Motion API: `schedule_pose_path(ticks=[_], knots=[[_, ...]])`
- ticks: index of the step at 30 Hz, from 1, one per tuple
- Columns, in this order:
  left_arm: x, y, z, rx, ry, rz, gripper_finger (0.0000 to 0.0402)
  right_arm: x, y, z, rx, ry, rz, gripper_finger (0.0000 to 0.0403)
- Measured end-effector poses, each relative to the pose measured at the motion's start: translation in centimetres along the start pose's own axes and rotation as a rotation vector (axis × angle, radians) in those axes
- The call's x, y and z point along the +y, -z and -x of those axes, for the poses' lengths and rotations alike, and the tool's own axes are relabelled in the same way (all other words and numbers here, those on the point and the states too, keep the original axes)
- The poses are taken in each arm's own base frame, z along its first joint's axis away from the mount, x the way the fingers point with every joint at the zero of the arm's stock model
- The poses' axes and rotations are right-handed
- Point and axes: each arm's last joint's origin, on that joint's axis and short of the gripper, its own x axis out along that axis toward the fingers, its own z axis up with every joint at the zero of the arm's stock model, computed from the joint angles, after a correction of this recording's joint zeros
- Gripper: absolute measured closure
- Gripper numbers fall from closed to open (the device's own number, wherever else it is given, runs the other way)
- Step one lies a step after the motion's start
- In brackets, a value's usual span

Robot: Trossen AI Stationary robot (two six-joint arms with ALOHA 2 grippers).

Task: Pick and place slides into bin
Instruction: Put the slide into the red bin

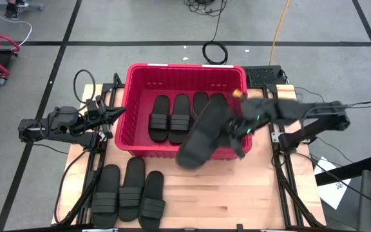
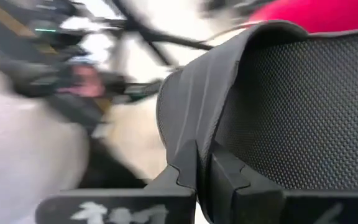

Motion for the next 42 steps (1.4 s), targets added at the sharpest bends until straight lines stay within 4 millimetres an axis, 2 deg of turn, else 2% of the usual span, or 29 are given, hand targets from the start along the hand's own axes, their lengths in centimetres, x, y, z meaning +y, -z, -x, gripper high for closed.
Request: schedule_pose_path(ticks=[5,8,11,16,22,28,32,42], knots=[[0.0,0.0,0.0,0.003,-0.012,-0.002,0.0394,-4.5,-0.4,5.2,-0.011,0.349,0.102,0.0398],[0.1,0.0,0.0,-0.002,-0.038,-0.001,0.0394,-6.7,-0.5,7.3,0.023,0.462,0.176,0.0399],[0.2,0.0,0.0,-0.007,-0.066,-0.001,0.0394,-8.8,-0.3,8.4,0.120,0.466,0.208,0.0399],[0.3,0.0,0.0,-0.015,-0.097,0.050,0.0394,-12.7,0.6,8.9,0.348,0.363,0.184,0.0399],[0.3,0.0,0.0,-0.020,-0.097,0.137,0.0394,-16.9,0.9,7.9,0.524,0.321,0.202,0.0399],[0.3,0.0,0.0,-0.016,-0.097,0.083,0.0394,-19.4,1.0,5.3,0.624,0.216,0.271,0.0399],[0.3,0.0,0.0,-0.014,-0.098,0.070,0.0394,-20.8,1.4,3.8,0.641,0.082,0.221,0.0399],[0.3,0.1,0.0,-0.009,-0.098,0.065,0.0394,-26.0,2.8,1.5,0.755,0.081,-0.041,0.0399]])
